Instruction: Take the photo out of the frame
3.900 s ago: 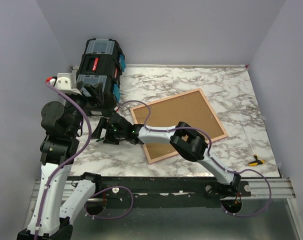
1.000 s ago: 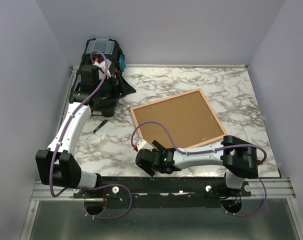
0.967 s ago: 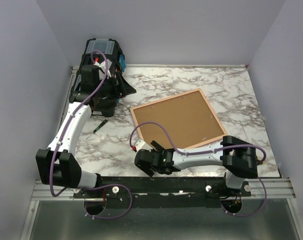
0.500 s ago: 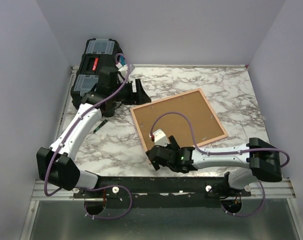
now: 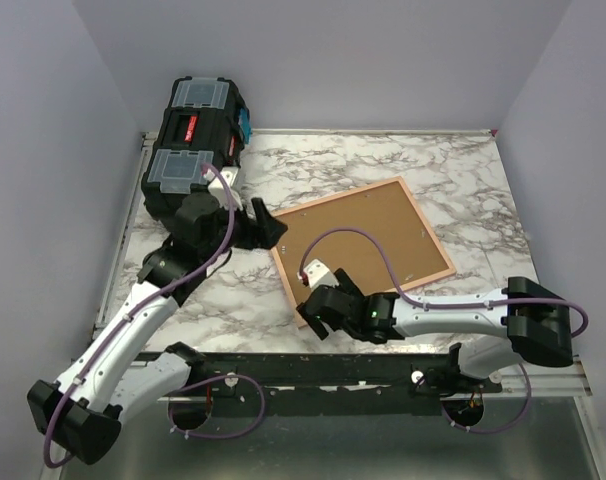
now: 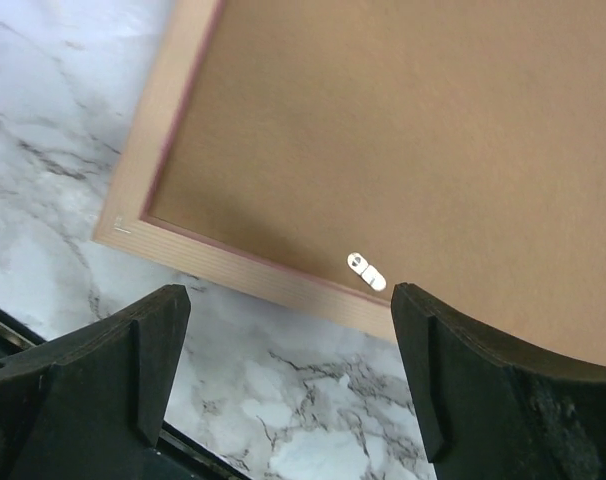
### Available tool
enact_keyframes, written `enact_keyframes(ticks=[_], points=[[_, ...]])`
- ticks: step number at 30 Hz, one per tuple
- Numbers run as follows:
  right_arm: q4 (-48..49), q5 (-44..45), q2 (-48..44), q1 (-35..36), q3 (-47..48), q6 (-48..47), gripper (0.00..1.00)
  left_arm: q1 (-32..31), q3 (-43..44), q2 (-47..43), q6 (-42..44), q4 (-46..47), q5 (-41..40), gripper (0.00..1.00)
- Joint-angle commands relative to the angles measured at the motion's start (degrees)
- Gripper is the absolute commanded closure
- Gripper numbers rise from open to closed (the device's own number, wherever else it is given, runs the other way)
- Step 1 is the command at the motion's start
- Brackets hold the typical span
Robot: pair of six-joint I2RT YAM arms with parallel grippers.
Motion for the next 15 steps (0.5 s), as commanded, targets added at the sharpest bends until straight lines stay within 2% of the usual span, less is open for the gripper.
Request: enact_keyframes(ticks=[1,3,7,11,15], points=[[6.58,-6.91,2.10,1.08,2.22,-15.62,0.12,1.76,-12.20,-7.45,-14.52,-7.49,-5.07,0.24],[7.14,-8.52,3.02,1.32,2.93,-19.71,0.14,3.78,-15.80,-10.58,-19.81,-10.25,-3.98,0.23],[9.03,-15.52,4.04,1.34,2.77,-28.77,0.20,7.73,-22.53,-14.02,-26.92,-9.13,4.71,0.16],[11.69,-19.79,3.65,1.34,0.96,-34.12,0.25,9.91,-27.84,-9.80,-34.28,-3.30,16.49,0.13],[15.72,-21.85,4.33,0.96,-1.21,-37.41,0.25,10.16,-30.06,-3.36,-37.98,-0.69,18.32,0.13]])
